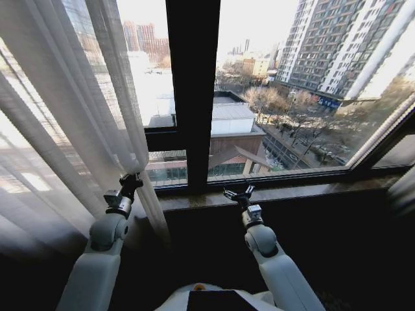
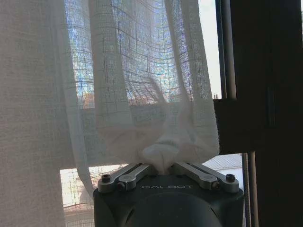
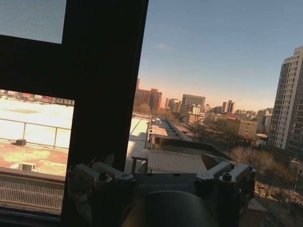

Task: Open the curtains by pulling them apart, changing their state from closed to fully open.

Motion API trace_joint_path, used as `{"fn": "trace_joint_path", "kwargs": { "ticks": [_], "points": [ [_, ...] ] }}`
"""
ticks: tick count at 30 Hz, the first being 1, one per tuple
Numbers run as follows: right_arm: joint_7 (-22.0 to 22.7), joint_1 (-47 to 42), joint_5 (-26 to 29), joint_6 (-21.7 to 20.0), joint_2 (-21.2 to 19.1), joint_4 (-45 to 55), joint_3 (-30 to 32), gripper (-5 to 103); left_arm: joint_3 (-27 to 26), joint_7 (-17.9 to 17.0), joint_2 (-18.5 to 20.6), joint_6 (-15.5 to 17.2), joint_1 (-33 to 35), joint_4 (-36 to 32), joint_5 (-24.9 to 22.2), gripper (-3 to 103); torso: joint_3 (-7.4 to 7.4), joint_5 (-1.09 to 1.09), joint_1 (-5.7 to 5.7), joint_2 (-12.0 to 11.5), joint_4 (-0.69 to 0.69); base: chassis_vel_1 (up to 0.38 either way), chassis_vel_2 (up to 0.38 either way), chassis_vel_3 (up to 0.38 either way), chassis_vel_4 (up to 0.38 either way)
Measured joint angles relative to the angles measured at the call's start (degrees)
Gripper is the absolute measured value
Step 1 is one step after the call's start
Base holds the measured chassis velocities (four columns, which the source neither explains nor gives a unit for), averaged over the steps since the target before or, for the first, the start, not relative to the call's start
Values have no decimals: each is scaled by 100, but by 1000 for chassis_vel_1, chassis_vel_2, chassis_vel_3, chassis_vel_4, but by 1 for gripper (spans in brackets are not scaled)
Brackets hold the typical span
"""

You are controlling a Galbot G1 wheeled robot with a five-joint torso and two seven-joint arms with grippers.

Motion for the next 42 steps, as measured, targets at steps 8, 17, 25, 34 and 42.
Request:
{"fn": "trace_joint_path", "kwargs": {
  "ticks": [8,17,25,34,42],
  "points": [
    [114,95,526,-473,-187,307,-153,100,-25,-436,-292,284,277,-391,50,0,0,0,0,0,0,0,0,0,0],
    [183,128,913,-384,-737,433,-368,100,-280,284,-475,-87,660,-588,288,0,0,0,0,0,0,0,0,0,0],
    [347,367,1216,-550,-836,639,-348,100,-372,506,-658,-420,867,-609,391,0,0,-1,0,0,0,0,0,0,0],
    [524,605,1253,-732,-765,623,-159,100,-390,660,-705,-506,1117,-700,454,0,0,0,0,0,0,0,0,0,0],
    [512,597,1322,-788,-803,631,3,100,-511,895,-562,-556,1244,-620,415,0,0,0,0,0,0,0,0,0,0]
  ]
}}
